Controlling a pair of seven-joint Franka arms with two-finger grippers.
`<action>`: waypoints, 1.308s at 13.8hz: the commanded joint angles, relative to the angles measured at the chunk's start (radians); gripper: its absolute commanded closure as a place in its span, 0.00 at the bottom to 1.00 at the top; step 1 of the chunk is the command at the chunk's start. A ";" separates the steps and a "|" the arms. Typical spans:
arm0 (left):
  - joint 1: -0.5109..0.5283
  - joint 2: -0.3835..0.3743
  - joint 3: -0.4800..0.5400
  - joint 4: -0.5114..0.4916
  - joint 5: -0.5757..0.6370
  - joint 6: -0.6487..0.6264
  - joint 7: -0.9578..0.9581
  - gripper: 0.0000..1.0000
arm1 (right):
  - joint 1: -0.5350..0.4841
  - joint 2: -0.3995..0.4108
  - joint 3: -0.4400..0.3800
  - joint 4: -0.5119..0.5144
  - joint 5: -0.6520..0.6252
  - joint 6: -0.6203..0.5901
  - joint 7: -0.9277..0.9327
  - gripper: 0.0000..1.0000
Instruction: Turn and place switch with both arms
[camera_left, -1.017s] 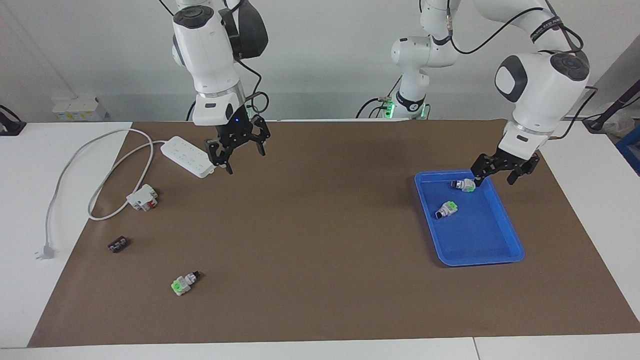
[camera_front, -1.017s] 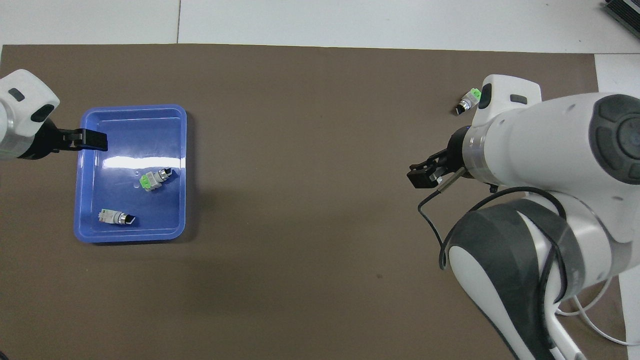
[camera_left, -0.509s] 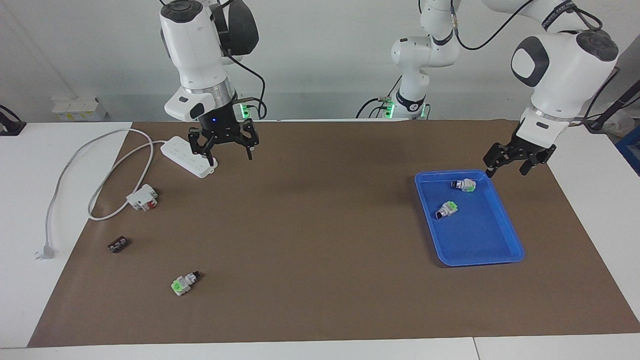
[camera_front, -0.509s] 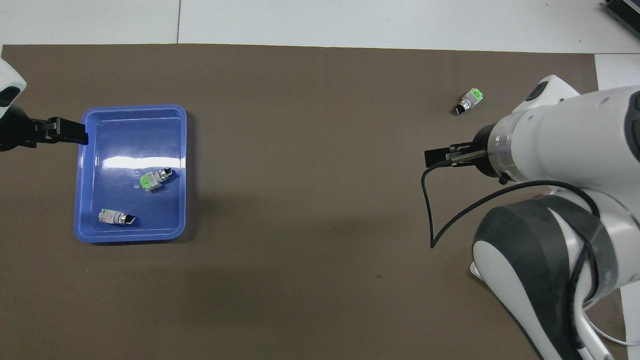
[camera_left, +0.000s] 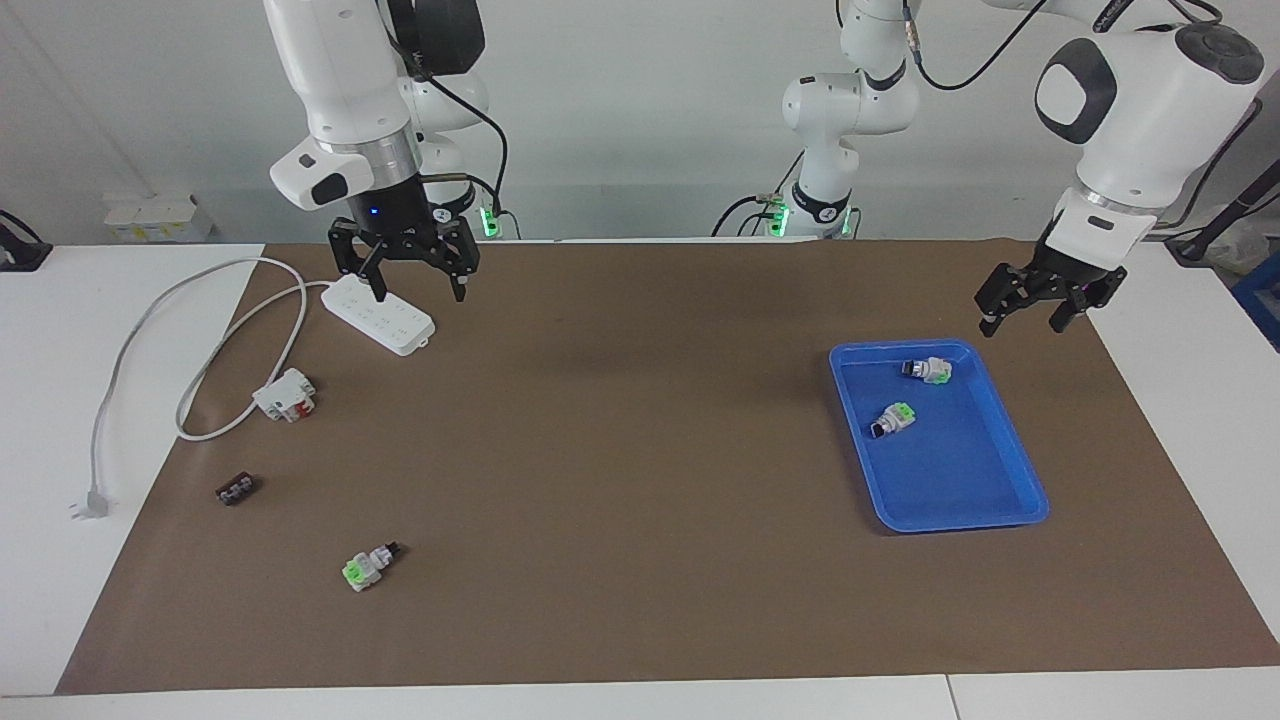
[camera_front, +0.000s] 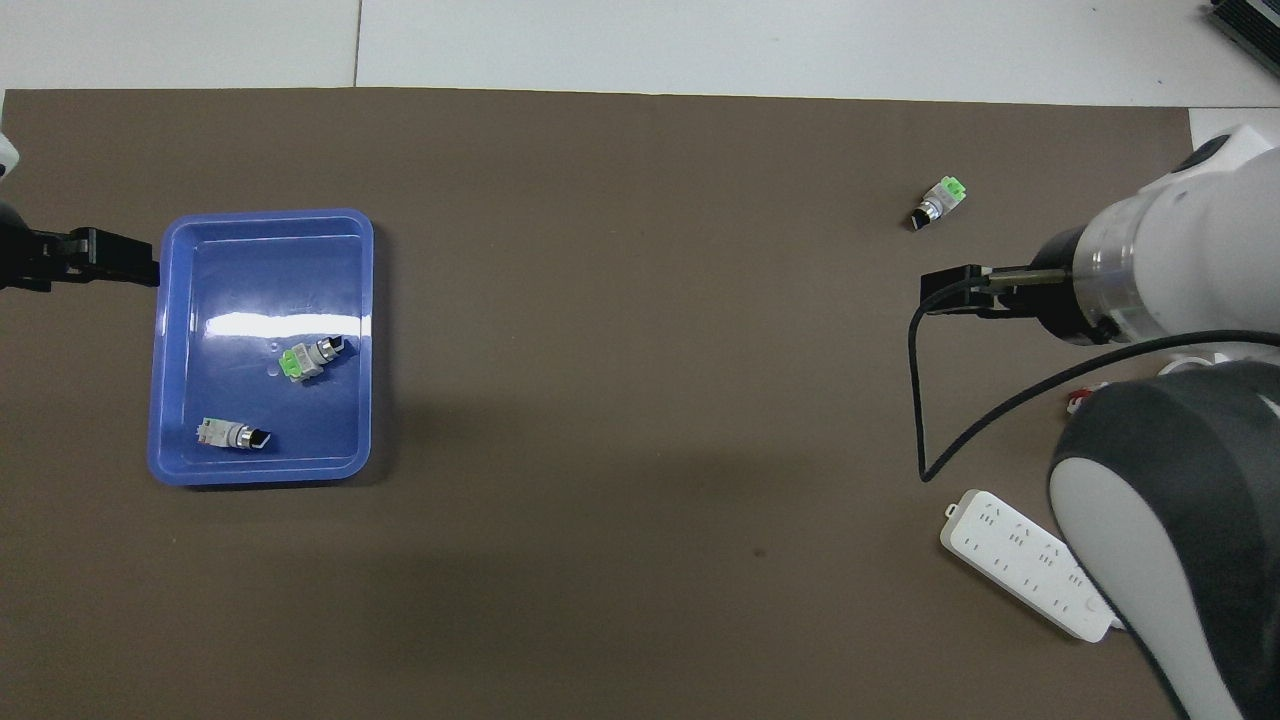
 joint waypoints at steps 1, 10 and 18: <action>-0.005 -0.028 -0.006 -0.006 -0.009 -0.020 -0.004 0.00 | -0.011 0.026 -0.011 0.034 -0.003 -0.028 0.019 0.00; -0.004 -0.031 -0.006 -0.009 -0.009 -0.013 -0.002 0.00 | -0.042 0.013 -0.032 0.033 -0.001 -0.090 0.048 0.00; -0.002 -0.031 -0.006 -0.009 -0.009 -0.011 0.002 0.00 | -0.119 -0.001 -0.032 0.044 0.000 -0.152 0.035 0.00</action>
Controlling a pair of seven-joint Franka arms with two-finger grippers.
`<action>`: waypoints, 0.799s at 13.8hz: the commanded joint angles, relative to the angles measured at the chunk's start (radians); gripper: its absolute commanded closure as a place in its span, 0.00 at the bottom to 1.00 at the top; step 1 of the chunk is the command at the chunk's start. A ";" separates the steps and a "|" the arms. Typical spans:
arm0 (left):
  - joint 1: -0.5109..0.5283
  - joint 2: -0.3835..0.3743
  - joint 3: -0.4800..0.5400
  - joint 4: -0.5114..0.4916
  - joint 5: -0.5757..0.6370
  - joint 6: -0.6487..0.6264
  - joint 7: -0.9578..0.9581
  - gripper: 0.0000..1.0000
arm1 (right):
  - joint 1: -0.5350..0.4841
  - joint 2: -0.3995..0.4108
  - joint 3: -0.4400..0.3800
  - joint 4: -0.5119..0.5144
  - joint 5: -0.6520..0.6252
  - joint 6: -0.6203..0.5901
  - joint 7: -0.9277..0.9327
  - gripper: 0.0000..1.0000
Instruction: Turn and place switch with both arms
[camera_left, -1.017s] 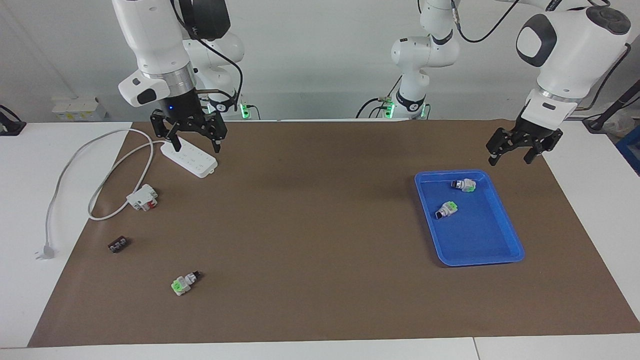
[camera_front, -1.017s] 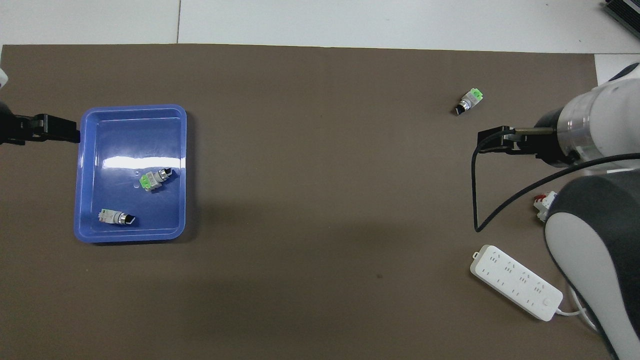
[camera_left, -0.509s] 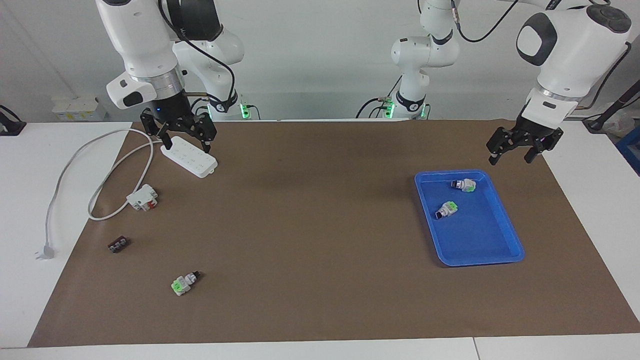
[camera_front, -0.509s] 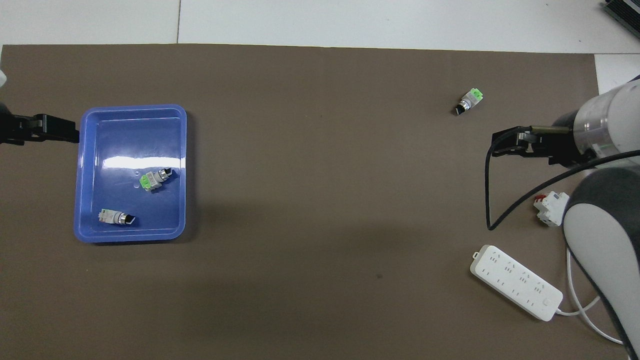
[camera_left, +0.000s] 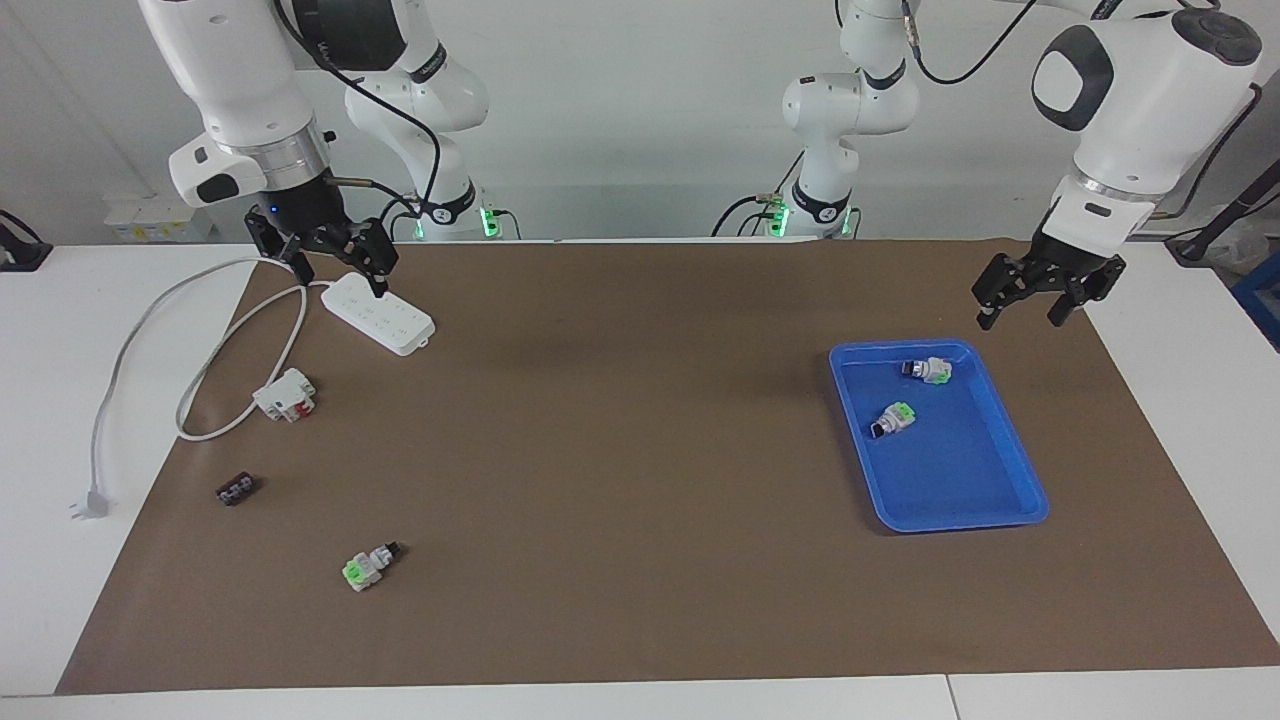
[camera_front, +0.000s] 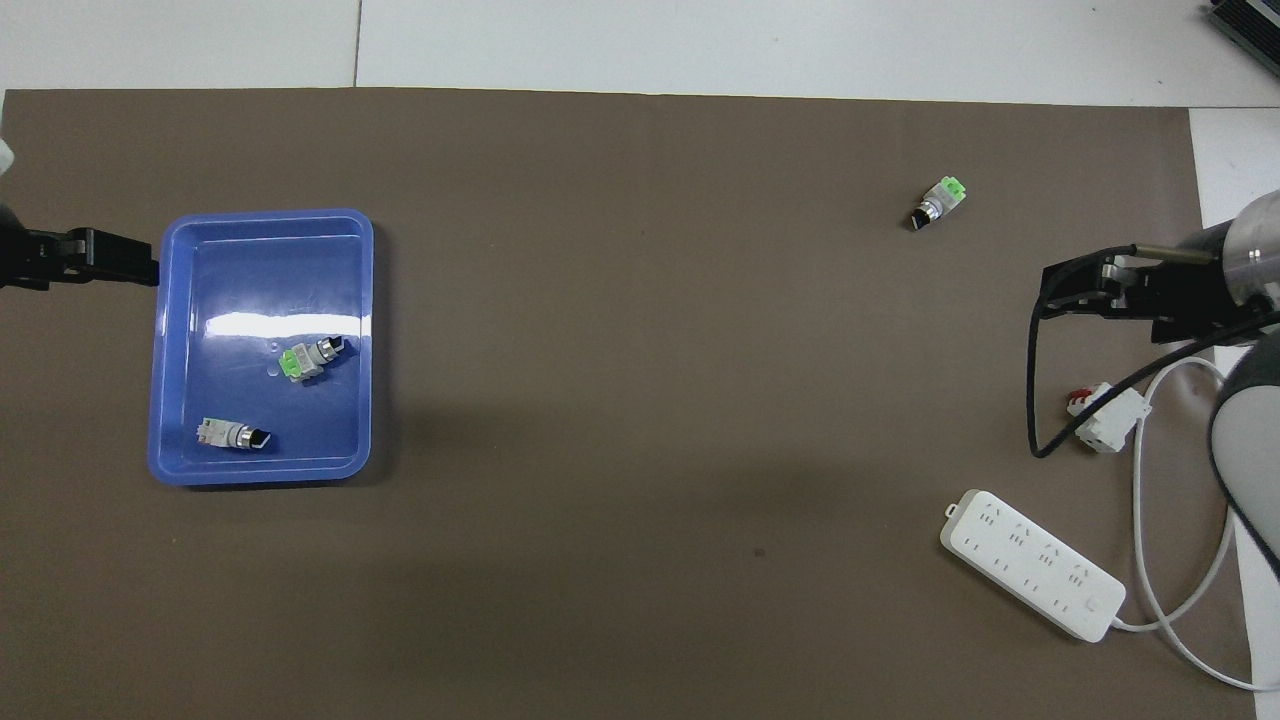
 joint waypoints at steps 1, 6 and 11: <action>-0.001 -0.016 0.002 -0.009 -0.009 -0.008 0.000 0.00 | -0.042 -0.004 0.017 0.004 0.000 -0.036 0.000 0.00; 0.004 -0.016 0.002 -0.009 -0.009 -0.007 0.002 0.00 | -0.055 -0.002 0.025 0.007 0.023 -0.057 -0.007 0.00; 0.004 -0.016 0.002 -0.009 -0.009 -0.008 0.000 0.00 | -0.053 -0.004 0.025 0.006 0.026 -0.061 -0.007 0.00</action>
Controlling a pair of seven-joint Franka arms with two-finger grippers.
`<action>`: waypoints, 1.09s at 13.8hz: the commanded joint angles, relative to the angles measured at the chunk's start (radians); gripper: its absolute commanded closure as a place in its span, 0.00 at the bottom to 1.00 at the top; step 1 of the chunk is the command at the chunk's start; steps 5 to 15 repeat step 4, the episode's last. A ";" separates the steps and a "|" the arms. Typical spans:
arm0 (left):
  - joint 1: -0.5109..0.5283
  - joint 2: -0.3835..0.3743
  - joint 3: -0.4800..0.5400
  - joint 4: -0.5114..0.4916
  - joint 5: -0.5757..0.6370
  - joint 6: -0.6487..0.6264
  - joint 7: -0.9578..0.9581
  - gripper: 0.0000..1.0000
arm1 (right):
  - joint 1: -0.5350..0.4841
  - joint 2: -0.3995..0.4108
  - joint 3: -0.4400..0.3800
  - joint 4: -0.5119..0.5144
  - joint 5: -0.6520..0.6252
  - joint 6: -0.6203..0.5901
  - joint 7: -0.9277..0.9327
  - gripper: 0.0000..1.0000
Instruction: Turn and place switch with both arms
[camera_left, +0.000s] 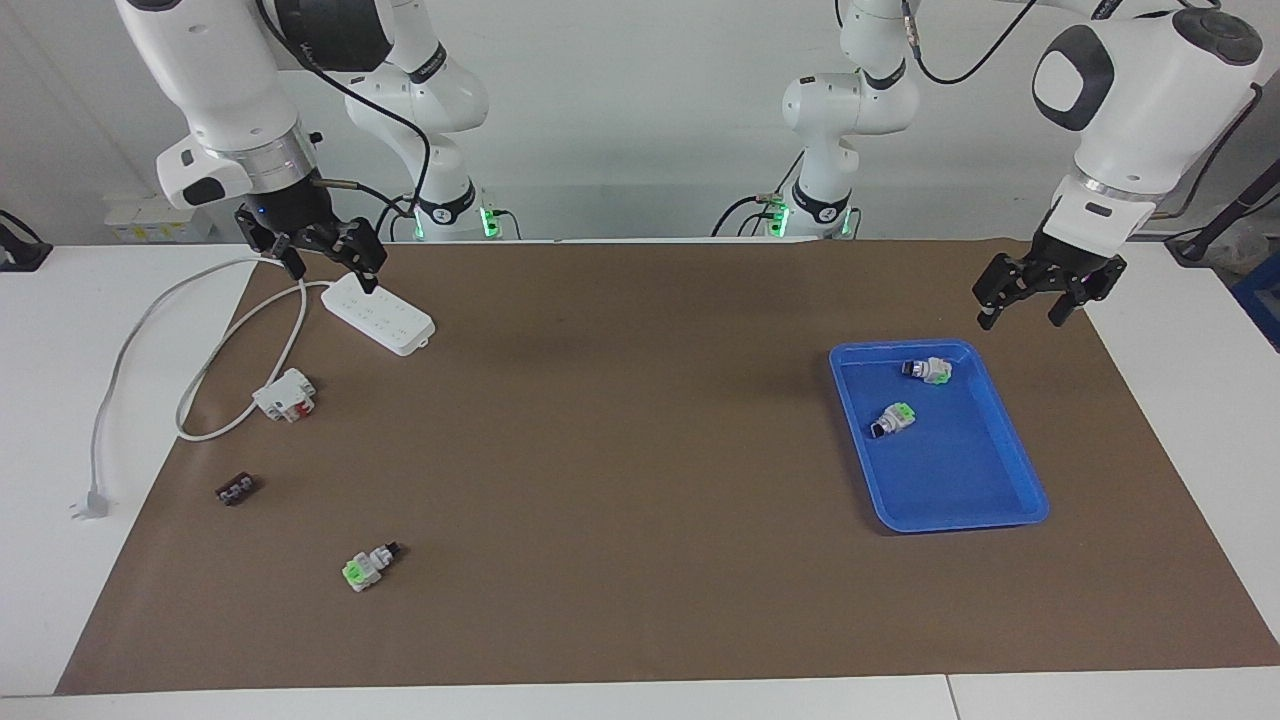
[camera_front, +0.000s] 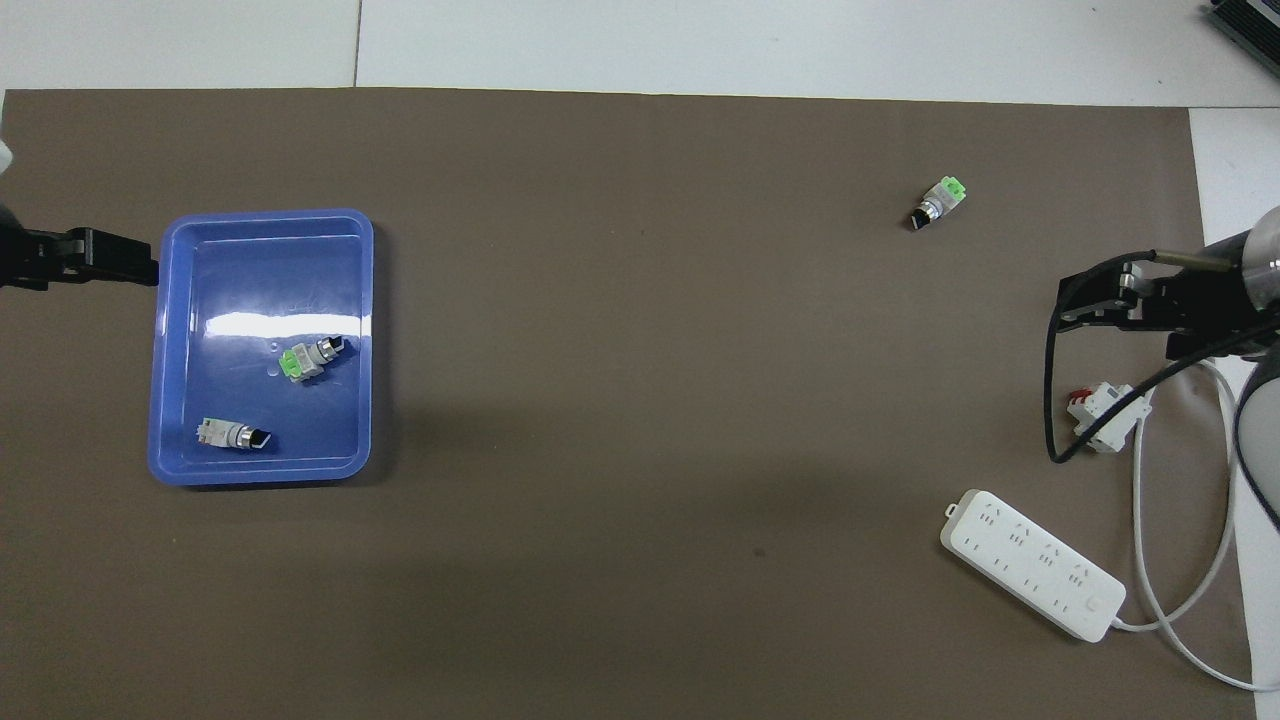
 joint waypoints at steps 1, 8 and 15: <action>0.004 -0.016 0.001 -0.009 -0.009 -0.008 0.002 0.00 | -0.021 -0.004 0.014 0.005 0.021 -0.017 -0.006 0.00; 0.005 -0.016 0.001 -0.009 -0.009 -0.008 0.002 0.00 | -0.021 -0.004 0.013 0.001 0.021 -0.017 -0.006 0.00; 0.005 -0.016 0.001 -0.009 -0.009 -0.008 0.002 0.00 | -0.021 -0.004 0.013 0.001 0.021 -0.017 -0.006 0.00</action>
